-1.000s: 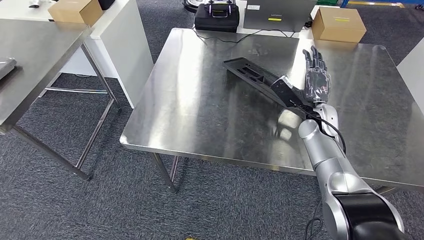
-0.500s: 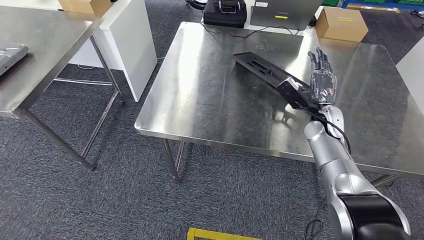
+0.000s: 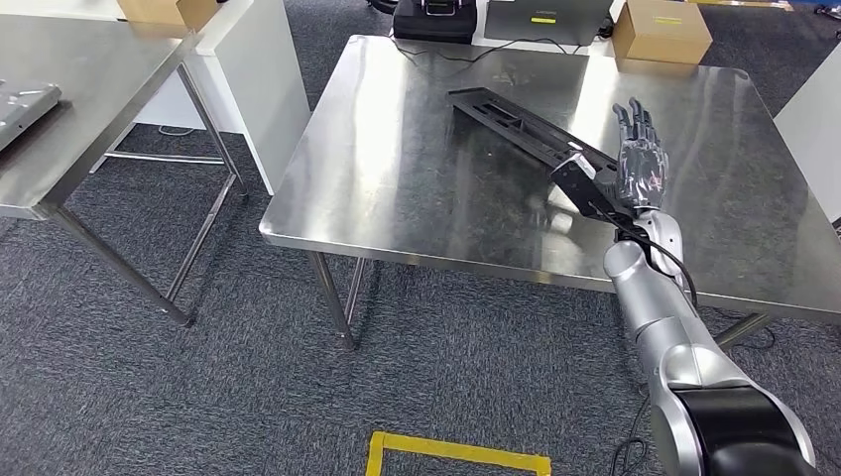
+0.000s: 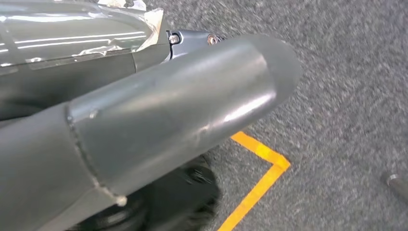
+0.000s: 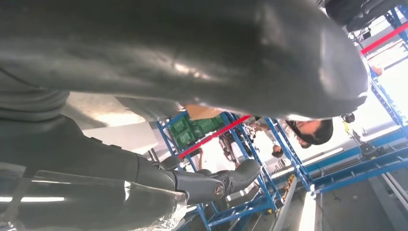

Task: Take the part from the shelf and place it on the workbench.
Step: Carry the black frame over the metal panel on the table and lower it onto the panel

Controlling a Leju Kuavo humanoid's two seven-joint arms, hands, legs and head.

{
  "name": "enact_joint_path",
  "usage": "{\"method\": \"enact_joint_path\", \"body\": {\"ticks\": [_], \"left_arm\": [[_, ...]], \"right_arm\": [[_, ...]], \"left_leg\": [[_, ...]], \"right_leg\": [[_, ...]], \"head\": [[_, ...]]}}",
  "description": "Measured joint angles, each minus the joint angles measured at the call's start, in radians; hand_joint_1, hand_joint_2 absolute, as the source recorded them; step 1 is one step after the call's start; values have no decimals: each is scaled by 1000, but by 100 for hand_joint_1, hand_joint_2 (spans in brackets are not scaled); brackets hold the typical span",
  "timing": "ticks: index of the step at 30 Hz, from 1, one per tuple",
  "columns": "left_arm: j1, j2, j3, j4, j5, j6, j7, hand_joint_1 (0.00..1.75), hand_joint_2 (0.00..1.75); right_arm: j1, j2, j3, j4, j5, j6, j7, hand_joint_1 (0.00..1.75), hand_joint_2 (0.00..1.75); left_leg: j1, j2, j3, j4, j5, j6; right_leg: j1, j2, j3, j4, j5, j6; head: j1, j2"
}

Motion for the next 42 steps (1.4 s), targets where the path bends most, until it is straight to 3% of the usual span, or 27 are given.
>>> {"method": "enact_joint_path", "body": {"ticks": [2, 3, 6, 7, 9, 11, 12, 13, 14, 15, 17, 19, 21, 22, 23, 25, 26, 27, 28, 29, 31, 33, 34, 37, 39, 41, 42], "left_arm": [[-4, 0, 0, 0, -1, 0, 0, 0, 0], [-6, 0, 0, 0, -1, 0, 0, 0, 0], [-7, 0, 0, 0, -3, -1, 3, 0, 0], [-7, 0, 0, 0, -4, -3, 5, 0, 0], [-8, 1, 0, -1, -6, -6, 6, 0, 0], [-8, 1, 0, -1, -7, -8, 6, 0, 0], [-8, 1, 0, -1, -8, -9, 6, 0, 0], [-8, 1, 0, -1, -8, -9, 6, 0, 0], [-8, 0, 0, -1, -9, -9, 6, 0, 0], [-8, 0, 0, -1, -9, -9, 6, 0, 0], [-8, -1, 0, -1, -9, -9, 6, 0, 0], [-8, -2, 0, -1, -10, -9, 6, 0, 0], [-7, -1, 0, -1, -10, -9, 6, 0, 0], [-7, -1, 0, -1, -10, -9, 7, 0, 0], [-7, 0, 0, -1, -10, -9, 7, 0, 0], [-8, 0, 0, -1, -11, -9, 7, 0, 0], [-9, 0, 0, -1, -11, -9, 7, 0, 0], [-10, 0, 0, -1, -12, -9, 7, 0, 0], [-10, 1, 0, -1, -12, -9, 7, 0, 0], [-11, 1, 0, -1, -12, -9, 7, 0, 0], [-14, 2, 0, -2, -12, -9, 7, 0, 0], [-18, 3, 0, -3, -12, -9, 7, 0, 0], [-20, 4, 0, -3, -13, -9, 7, 0, 0], [-21, 4, 0, -3, -13, -9, 8, 0, 0], [-21, 5, 0, -2, -13, -9, 8, 0, 0], [-22, 6, 0, -3, -13, -9, 8, 0, 0], [-22, 6, 0, -3, -13, -9, 8, 0, 0]], "right_arm": [[1, -3, 0, -2, -4, 0, 1, 0, 0], [1, -4, 1, -3, -6, 0, 1, 0, 0], [5, -6, 4, -3, -10, 0, 5, 0, 0], [7, -8, 5, -3, -12, 0, 7, 0, 0], [10, -12, 8, -3, -15, 0, 10, 0, 0], [14, -15, 10, -3, -16, 1, 11, 0, 0], [17, -16, 11, -3, -17, 1, 11, 0, 0], [21, -16, 12, -3, -17, 1, 11, 0, 0], [23, -16, 13, -3, -17, 1, 11, 0, 0], [24, -16, 14, -3, -17, 1, 11, 0, 0], [20, -16, 15, -4, -17, 1, 11, 0, 0], [16, -16, 16, -5, -17, 1, 11, 0, 0], [16, -14, 17, -6, -17, 1, 11, 0, 0], [15, -12, 18, -5, -18, 0, 11, 0, 0], [15, -10, 18, -5, -18, -1, 12, 0, 0], [16, -5, 19, -6, -18, -6, 12, 0, 0], [18, -4, 19, -6, -18, -9, 12, 0, 0], [22, -2, 19, -6, -19, -11, 12, 0, 0], [27, -1, 19, -6, -19, -12, 12, 0, 0], [31, 1, 20, -6, -19, -12, 12, 0, 0], [36, 2, 20, -8, -19, -13, 12, 0, 0], [36, 2, 21, -12, -19, -15, 13, 0, 0], [36, 2, 21, -13, -19, -17, 13, 0, 0], [40, 3, 22, -14, -19, -20, 13, 0, 0], [42, 1, 22, -14, -19, -20, 14, 0, 0], [44, 0, 22, -14, -19, -20, 15, 0, 0], [46, 0, 23, -14, -19, -20, 15, 0, 0]], "left_leg": [[-2, -2, 89, -132, 10, 5], [-5, -4, 109, -167, 4, 10], [-13, -5, 98, -183, 19, 39], [-13, -3, 88, -186, 31, 51], [-13, 0, 63, -190, 56, 70], [-18, 1, 33, -189, 79, 77], [-20, 1, 19, -189, 90, 78], [-23, 1, 5, -188, 100, 78], [-24, 1, -7, -188, 110, 77], [-26, 0, -17, -187, 120, 76], [-31, 0, -33, -185, 138, 69], [-33, 0, -41, -187, 157, 58], [-30, 0, -45, -188, 168, 46], [-28, -1, -52, -178, 153, 38], [-26, -1, -64, -150, 118, 31], [-19, -1, -102, -35, 13, 16], [-15, -1, -119, 35, -28, 10], [-12, 0, -129, 92, -46, 6], [-9, 0, -123, 118, -40, 3], [-7, 0, -99, 107, -17, 1], [-4, 0, -1, -11, 24, 5], [-8, -2, 87, -142, 22, 13], [-11, -4, 106, -176, 14, 18], [-15, -2, 96, -201, 35, 45], [-12, 1, 77, -211, 62, 63], [-14, 2, 47, -210, 86, 70], [-15, 3, 32, -209, 96, 69]], "right_leg": [[0, 0, -12, 7, 10, 14], [1, -1, -15, 8, 16, 22], [-1, -2, -24, 6, 30, 44], [-2, -1, -35, 19, 16, 44], [-3, 1, -75, 111, -61, 33], [-1, 2, -114, 252, -140, 30], [-1, 2, -118, 302, -154, 35], [0, 2, -105, 316, -148, 42], [1, 2, -75, 293, -131, 50], [2, 3, -27, 236, -110, 54], [8, 3, 83, 81, -102, 46], [16, 3, 134, -6, -113, 30], [15, 2, 123, -15, -103, 14], [12, 1, 115, -15, -94, 4], [8, -1, 107, -17, -83, -7], [6, -3, 85, -17, -59, -18], [7, -3, 72, -16, -47, -19], [7, -3, 57, -15, -35, -17], [7, -3, 43, -13, -25, -15], [6, -3, 29, -10, -16, -12], [5, -3, 4, -2, -2, -3], [6, -5, -11, 4, 12, 10], [6, -6, -15, 3, 20, 18], [3, -8, -27, 0, 31, 34], [2, -4, -59, 62, -27, 26], [2, 0, -102, 195, -113, 17], [1, 1, -114, 254, -138, 19]], "head": [[0, 0], [1, 0], [3, 0], [4, 0], [7, 0], [10, 0], [10, 0], [10, 0], [10, 0], [10, 0], [10, 0], [9, 0], [9, 0], [9, 0], [8, 0], [5, 0], [4, 0], [4, 0], [4, 0], [4, 0], [4, 0], [5, 0], [6, 0], [7, 0], [9, 0], [13, 0], [13, 0]]}}
